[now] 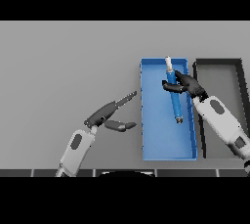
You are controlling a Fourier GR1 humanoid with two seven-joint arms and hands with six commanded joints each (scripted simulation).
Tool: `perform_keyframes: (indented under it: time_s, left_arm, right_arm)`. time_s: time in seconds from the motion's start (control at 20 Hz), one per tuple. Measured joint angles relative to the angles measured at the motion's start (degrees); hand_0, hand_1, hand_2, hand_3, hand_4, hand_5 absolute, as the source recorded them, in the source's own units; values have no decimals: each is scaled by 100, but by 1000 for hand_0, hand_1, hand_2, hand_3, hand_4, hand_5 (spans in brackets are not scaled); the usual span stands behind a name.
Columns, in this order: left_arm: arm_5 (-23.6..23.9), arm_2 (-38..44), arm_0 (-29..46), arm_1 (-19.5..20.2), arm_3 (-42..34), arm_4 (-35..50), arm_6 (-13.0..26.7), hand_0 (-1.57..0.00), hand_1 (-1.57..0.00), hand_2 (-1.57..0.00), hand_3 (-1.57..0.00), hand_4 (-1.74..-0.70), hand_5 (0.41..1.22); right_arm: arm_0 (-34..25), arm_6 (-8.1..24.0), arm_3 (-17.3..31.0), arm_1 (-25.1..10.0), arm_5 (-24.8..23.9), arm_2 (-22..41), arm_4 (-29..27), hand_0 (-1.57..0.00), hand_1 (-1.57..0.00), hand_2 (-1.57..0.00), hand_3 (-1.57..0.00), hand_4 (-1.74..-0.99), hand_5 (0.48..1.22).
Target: Pick up the blue pipe and place it into the blue bin.
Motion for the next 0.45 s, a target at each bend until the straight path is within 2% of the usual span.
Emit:
perform_keyframes:
  time_s: [0.25,0.35,0.45]
  left_arm:
    - [-5,-32,48,2,-2,-17,-38,1,1,1,1,-930,495]
    - [-10,8,41,71,51,-39,-87,1,1,1,1,-930,496]
    - [28,-115,166,-18,101,-132,-137,1,1,1,1,-930,495]
  right_arm:
    - [89,-23,-207,-154,97,118,-29,-19,-17,-17,-4,-1084,714]
    - [27,-61,-226,-174,205,152,9,-19,-17,-17,-4,-1084,712]
    - [38,-93,-215,-166,275,186,29,-19,-17,-17,-4,-1084,714]
